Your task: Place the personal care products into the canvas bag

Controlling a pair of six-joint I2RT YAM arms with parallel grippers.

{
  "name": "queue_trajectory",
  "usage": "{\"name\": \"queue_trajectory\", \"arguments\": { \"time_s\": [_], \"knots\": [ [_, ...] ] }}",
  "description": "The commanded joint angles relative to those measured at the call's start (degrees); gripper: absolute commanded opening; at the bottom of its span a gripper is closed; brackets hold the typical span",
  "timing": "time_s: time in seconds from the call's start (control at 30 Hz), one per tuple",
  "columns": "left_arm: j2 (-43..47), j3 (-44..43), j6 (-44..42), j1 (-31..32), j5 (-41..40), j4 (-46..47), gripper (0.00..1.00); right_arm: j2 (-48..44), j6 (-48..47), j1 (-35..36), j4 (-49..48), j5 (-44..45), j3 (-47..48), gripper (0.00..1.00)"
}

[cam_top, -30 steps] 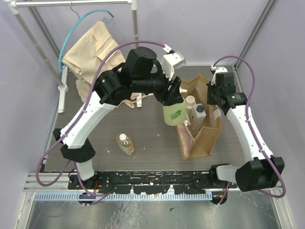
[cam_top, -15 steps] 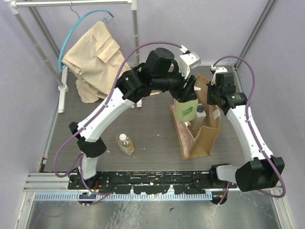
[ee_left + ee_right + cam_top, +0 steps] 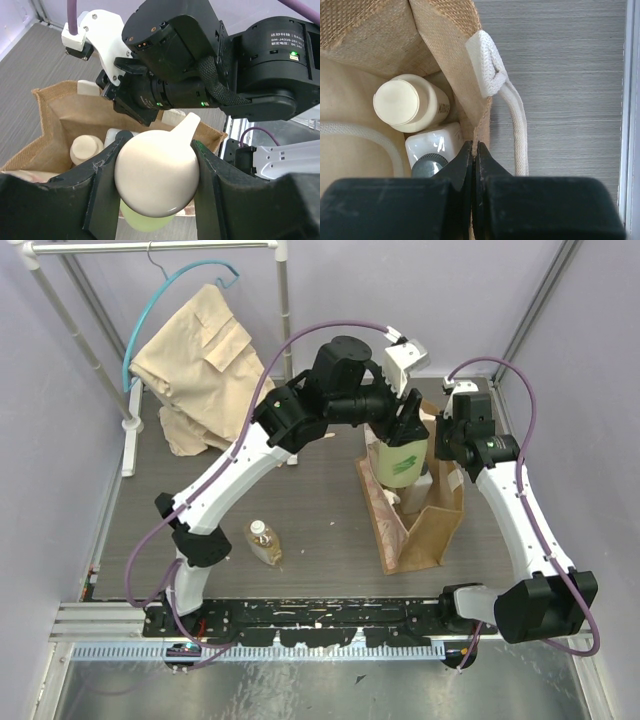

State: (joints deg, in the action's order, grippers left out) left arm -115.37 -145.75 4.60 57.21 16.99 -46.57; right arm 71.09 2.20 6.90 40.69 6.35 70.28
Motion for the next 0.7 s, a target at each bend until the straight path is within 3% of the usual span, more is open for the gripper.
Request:
{"name": "queue_trajectory", "arguments": {
  "time_s": [0.0, 0.23, 0.37, 0.67],
  "knots": [
    [0.5, -4.3, 1.1, 0.2, 2.4, 11.5, 0.0, -1.5, 1.0, -0.1, -0.2, 1.5, 1.9, 0.13],
    [-0.8, -3.8, 1.7, 0.2, 2.7, 12.0, 0.0, -2.4, 0.7, -4.5, 0.0, 3.8, 2.8, 0.74],
    [-1.4, -3.2, 1.9, 0.3, 3.0, 12.7, 0.0, -4.3, 1.1, -5.6, 0.0, -0.6, 5.3, 0.99],
    [-2.6, -1.8, 3.3, 0.2, 3.9, 14.5, 0.0, -7.2, 1.2, -9.0, 1.5, 0.0, 14.0, 1.0]
  ]
}}
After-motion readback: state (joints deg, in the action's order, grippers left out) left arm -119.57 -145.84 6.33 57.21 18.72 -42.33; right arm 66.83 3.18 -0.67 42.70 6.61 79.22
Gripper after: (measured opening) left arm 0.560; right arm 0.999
